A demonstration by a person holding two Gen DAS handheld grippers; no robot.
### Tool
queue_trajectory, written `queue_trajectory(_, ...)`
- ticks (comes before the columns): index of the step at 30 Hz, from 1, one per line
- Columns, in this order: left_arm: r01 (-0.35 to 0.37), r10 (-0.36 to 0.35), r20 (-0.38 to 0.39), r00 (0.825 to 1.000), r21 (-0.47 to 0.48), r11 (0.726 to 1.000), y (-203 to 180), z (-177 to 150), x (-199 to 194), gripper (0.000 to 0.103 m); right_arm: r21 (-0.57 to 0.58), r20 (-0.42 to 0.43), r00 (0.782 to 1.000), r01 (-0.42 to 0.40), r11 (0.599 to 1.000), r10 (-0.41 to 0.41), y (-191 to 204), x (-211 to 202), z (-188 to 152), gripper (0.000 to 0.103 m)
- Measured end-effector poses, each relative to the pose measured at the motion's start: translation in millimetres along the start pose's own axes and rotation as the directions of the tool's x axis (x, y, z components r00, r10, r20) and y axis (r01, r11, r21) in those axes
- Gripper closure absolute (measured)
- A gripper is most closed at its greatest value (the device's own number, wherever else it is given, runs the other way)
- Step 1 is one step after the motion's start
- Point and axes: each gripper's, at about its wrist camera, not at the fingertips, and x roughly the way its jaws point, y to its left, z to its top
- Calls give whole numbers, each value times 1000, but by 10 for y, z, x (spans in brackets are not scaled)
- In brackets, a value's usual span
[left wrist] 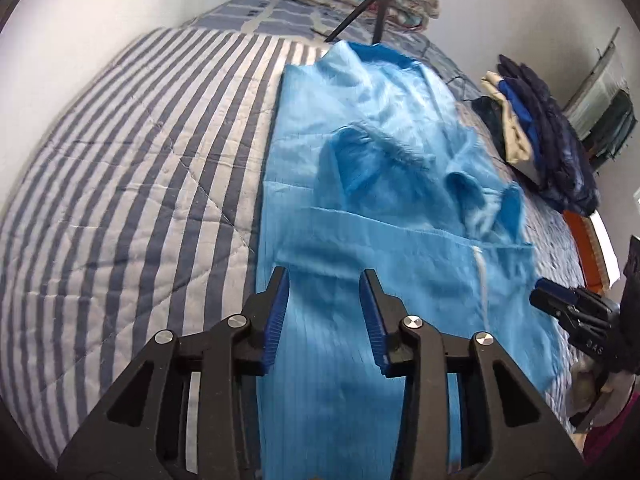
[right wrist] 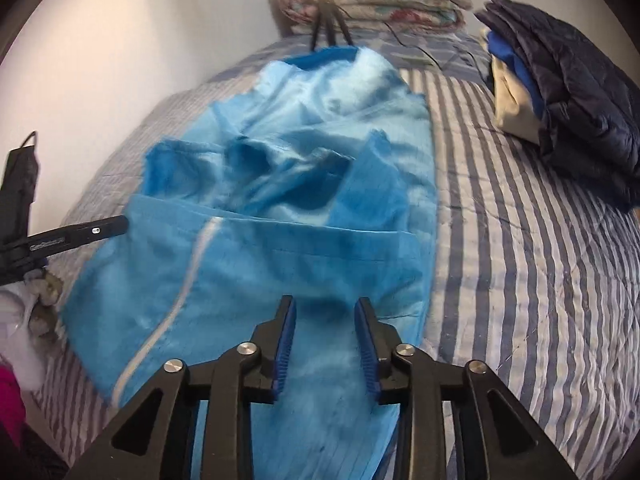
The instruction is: Fold large clothes
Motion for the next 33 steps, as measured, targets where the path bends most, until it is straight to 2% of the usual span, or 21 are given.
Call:
queue_trajectory(4,40,-40,0,999,76,996,-123,-293,-290,65,-21,14,998,-60,998,61,62,-294,-187,69)
queue_trajectory(8,45,-42,-46,998,68,997,-83,-642,-332,65,-107,-13,999,-49,993,47,224,-428,-508,69)
queue_trajectory(11,-16,22,-59,998,103,995,-88,-796,-273,65,-160,-53,999,-9,987,1,317,-393,-682,66)
queue_trajectory(15,-48,52,-48,997,78,996,-46,-852,-242,65,-162,-102,991,69,984,-87,254,-253,-794,66)
queue_trajectory(17,-48,51,-47,998,63,997,-25,-876,-205,65,-152,-117,989,71,986,-89,222,-207,-818,62)
queue_trajectory(21,-136,140,-12,990,163,977,-175,-926,-171,65,-134,-136,987,72,988,-91,206,-193,-786,62)
queue_trajectory(23,-122,125,-22,992,117,986,-172,-912,-240,65,-138,-135,985,93,986,-111,242,-270,-730,62)
queue_trajectory(25,-91,92,-4,996,88,992,-194,-880,-400,65,-142,-97,988,105,984,-120,280,-421,-669,62)
queue_trajectory(27,-66,62,50,997,98,993,-299,-840,-684,65,-132,-28,993,107,986,-111,348,-721,-596,60)
queue_trajectory(30,-36,21,121,992,122,992,-436,-754,-1099,65,-82,69,994,89,993,-83,408,-1157,-485,50)
queue_trajectory(33,-2,-22,184,983,126,992,-555,-618,-1591,65,-83,145,987,78,994,-65,541,-1587,-432,47)
